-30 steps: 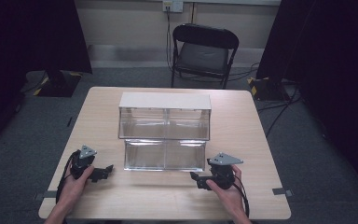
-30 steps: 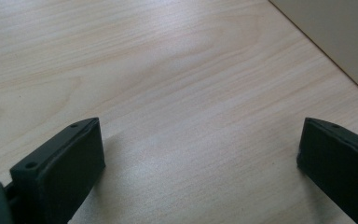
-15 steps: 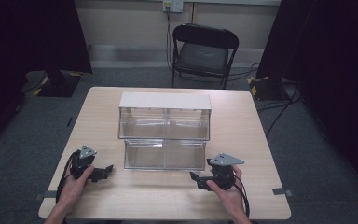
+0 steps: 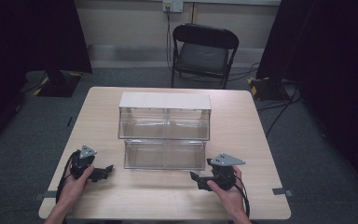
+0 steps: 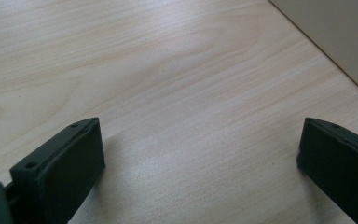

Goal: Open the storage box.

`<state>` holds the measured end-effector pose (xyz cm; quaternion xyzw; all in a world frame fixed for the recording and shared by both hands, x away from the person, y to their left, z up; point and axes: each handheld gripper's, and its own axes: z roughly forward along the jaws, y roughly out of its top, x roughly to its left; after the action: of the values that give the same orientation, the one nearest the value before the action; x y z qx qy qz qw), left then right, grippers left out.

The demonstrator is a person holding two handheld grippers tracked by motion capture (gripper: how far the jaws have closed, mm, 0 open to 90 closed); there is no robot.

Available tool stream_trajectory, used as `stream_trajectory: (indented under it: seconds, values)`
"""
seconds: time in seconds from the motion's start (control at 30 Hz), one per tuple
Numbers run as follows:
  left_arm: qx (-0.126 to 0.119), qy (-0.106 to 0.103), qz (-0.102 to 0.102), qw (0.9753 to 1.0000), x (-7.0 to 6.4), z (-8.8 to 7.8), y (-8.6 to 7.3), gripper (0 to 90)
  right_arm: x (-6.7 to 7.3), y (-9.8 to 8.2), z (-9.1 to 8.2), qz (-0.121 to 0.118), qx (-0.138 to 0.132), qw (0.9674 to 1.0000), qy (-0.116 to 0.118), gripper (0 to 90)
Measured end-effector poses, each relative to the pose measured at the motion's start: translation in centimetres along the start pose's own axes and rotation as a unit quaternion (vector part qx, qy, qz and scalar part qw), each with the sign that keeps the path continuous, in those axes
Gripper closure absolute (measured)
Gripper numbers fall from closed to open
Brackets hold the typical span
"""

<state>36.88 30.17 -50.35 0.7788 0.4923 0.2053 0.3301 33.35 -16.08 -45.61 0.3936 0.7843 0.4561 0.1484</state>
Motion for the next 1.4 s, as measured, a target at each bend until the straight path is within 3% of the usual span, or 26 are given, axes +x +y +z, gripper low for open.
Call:
stream_trajectory:
  seconds: [0.97,1.4]
  values:
    - [0.0,0.0,0.001,1.0,0.0,0.0,0.0,0.0,0.0,0.7,-0.9,0.007,-0.034,0.9994,0.001,14.5]
    - [0.0,0.0,0.0,1.0,0.0,0.0,0.0,0.0,-0.1,1.0,-0.9,0.008,-0.033,0.9994,0.009,13.9]
